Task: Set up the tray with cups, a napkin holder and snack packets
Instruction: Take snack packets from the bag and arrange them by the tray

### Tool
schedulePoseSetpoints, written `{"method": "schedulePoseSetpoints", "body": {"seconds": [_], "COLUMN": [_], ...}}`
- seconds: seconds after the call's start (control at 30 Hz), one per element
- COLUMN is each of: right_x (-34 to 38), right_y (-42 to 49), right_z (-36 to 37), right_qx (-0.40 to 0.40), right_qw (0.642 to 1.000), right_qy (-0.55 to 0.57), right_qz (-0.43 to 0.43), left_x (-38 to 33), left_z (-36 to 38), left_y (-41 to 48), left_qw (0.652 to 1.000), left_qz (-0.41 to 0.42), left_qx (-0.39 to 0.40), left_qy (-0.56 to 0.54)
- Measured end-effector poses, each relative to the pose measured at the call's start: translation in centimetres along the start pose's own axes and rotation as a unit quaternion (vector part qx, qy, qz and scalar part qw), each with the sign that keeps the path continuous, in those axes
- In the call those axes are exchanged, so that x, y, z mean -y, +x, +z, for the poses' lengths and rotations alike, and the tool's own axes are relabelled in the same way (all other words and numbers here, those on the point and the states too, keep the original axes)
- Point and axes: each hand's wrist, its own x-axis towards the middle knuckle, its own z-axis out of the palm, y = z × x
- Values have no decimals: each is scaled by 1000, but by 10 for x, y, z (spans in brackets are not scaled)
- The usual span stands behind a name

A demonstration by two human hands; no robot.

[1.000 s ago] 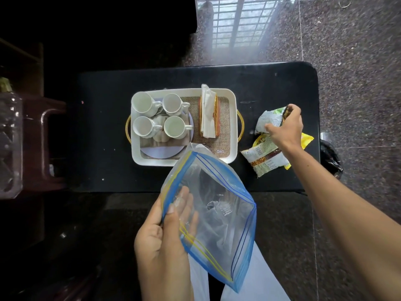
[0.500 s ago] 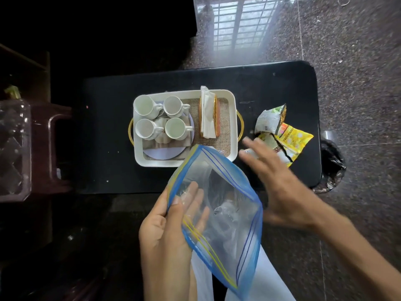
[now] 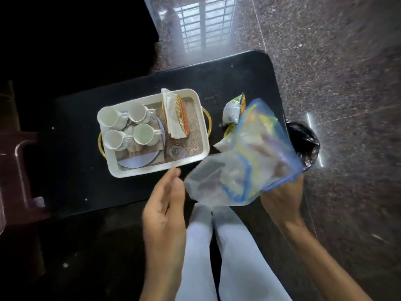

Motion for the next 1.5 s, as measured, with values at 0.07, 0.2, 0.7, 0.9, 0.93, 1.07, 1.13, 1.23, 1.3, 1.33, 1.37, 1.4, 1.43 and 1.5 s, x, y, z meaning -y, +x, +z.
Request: {"method": "schedulePoseSetpoints", "body": {"seconds": [0.07,0.2,0.7,0.9,0.93,1.07,1.13,1.23,1.3,1.33,1.37,1.4,1.43,1.5], "right_x": [6,7,-35,-48,-49,-53,-56,-69,-83,-90,-99,-109,-120,-145], "right_y": [4,-9,71,122,129,163,187,216,229,235,240,247,253,265], "right_z": [1,-5,-173,-269,-285,-334,-347,-350,-349,-348,-348,-348,-349,-347], "right_qx": [-146,-154,123,65,78,218,276,317,325,319,304,283,254,170], "right_qw": [983,955,966,989,994,958,895,822,817,820,825,830,836,851], "right_qy": [109,246,-65,-135,-76,-176,-336,-451,-453,-451,-453,-458,-467,-483], "right_qz": [-1,54,219,15,11,-57,-102,-143,-149,-146,-144,-142,-139,-118], "left_x": [9,19,83,111,114,125,131,138,141,144,147,156,165,181], "left_z": [12,52,242,342,356,403,418,435,445,448,452,454,457,458], "left_y": [-8,-15,26,52,57,71,78,88,94,98,101,106,111,115], "left_qw": [995,965,981,990,990,974,954,906,884,880,881,888,901,933], "left_qz": [-86,-172,-14,-48,-70,-180,-197,-190,-186,-185,-185,-185,-191,-214], "left_qx": [51,174,189,121,113,125,176,268,294,296,297,294,278,213], "left_qy": [5,-91,49,52,51,56,142,268,314,321,319,302,273,197]}}
